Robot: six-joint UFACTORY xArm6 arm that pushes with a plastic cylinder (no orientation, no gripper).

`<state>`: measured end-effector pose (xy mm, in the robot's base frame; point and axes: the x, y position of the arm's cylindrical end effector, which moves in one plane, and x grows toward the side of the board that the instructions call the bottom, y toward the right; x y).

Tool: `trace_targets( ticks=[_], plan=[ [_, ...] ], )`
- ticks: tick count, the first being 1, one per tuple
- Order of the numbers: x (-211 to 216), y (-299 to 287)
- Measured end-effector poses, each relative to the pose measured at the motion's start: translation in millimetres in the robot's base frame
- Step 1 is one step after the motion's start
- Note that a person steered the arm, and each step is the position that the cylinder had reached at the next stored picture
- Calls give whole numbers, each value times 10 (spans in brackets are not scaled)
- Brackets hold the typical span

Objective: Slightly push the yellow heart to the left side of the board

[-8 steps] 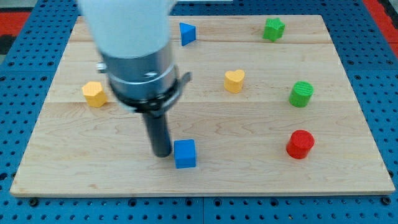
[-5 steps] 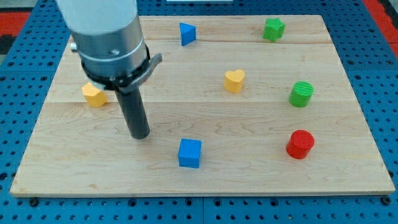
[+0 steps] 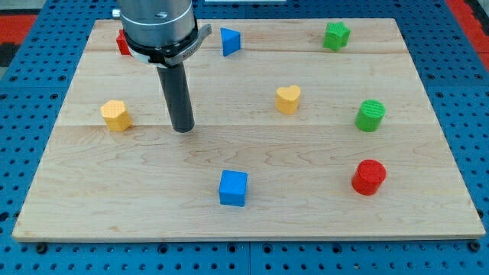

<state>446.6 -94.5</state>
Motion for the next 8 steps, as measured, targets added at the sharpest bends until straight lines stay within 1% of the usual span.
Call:
trace_targets(
  ticks=[1,2,3,4,5,6,7,8],
  plan=[
    [0,0],
    [-185,120],
    [-552,128],
    [-1202,869],
    [-1151,1591],
    [-790,1999],
    [-300,1587],
    [-146,733]
  ],
)
